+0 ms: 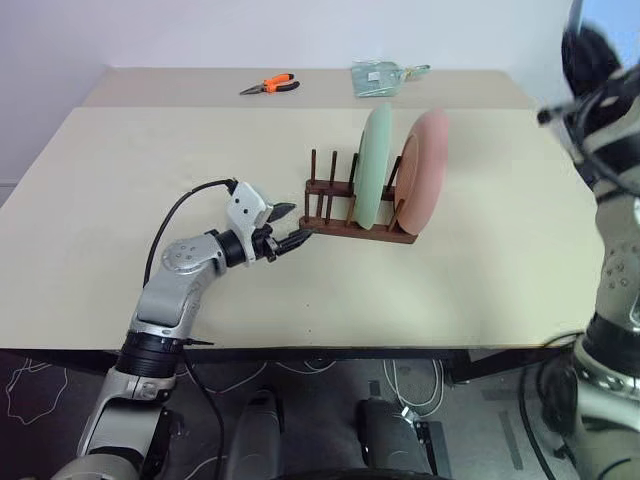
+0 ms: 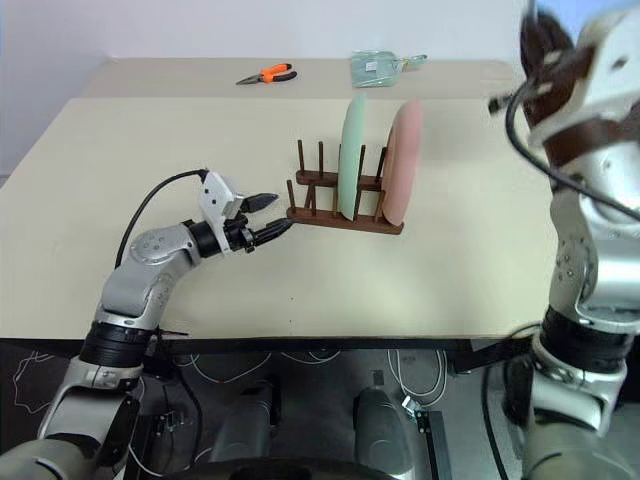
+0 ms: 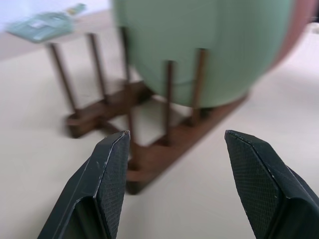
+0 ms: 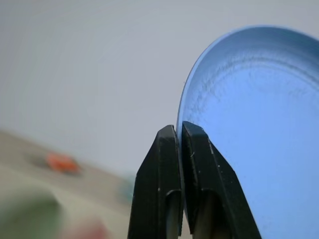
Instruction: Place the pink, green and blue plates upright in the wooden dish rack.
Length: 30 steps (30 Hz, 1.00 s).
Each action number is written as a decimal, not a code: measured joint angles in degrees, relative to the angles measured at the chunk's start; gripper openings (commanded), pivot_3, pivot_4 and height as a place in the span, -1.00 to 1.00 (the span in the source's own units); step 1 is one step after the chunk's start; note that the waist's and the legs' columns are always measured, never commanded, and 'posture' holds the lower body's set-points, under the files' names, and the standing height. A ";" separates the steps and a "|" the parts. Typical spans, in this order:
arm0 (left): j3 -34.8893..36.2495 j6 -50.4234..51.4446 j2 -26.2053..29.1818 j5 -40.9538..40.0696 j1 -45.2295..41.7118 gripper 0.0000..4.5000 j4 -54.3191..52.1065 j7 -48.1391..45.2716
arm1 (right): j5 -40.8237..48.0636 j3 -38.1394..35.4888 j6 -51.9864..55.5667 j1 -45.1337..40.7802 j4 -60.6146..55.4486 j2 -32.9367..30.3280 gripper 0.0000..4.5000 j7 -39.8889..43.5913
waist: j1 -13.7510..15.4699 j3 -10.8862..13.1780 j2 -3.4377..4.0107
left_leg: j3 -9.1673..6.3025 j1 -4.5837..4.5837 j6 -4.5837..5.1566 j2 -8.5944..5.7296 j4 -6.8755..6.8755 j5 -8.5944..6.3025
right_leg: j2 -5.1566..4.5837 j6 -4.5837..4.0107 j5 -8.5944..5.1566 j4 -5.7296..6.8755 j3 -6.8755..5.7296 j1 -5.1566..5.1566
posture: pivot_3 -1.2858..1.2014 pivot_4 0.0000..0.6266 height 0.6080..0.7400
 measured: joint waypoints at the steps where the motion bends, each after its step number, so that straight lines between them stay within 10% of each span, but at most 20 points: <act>1: 0.81 -1.38 0.48 0.47 -0.06 0.39 1.38 0.38 | 5.79 0.38 2.77 -2.94 -0.54 2.73 -0.98 -0.56 | -0.03 0.00 0.00 | 0.00 0.01 0.00 0.01 0.01 0.00 | 0.00 -0.01 0.00 0.03 0.00 0.00 | 0.03 -0.52 1.00; 7: 3.39 -7.83 3.00 3.19 1.61 0.39 6.88 1.38 | 34.04 3.18 7.29 -12.16 -1.06 26.75 -0.98 -17.72 | -0.26 -0.02 0.03 | 0.00 0.00 0.00 0.05 -0.03 0.00 | 0.02 0.02 0.02 0.20 -0.04 -0.07 | 0.03 -0.52 1.00; 12: 5.96 -9.63 4.59 4.01 4.72 0.39 8.91 3.21 | 41.23 6.05 6.58 -8.97 3.64 36.58 -0.98 -30.33 | 0.35 -0.04 -0.03 | 0.02 -0.09 0.00 0.04 0.05 0.01 | 0.00 -0.05 0.03 0.11 -0.05 -0.04 | 0.03 -0.52 1.00; 30: 5.75 -9.18 3.61 4.01 5.17 0.39 7.63 3.36 | 41.61 10.06 3.81 -4.69 11.68 37.22 -0.98 -39.87 | -0.26 -0.03 -0.01 | 0.05 -0.11 0.03 0.07 -0.08 0.04 | 0.01 -0.07 0.05 0.17 -0.04 -0.21 | 0.03 -0.52 1.00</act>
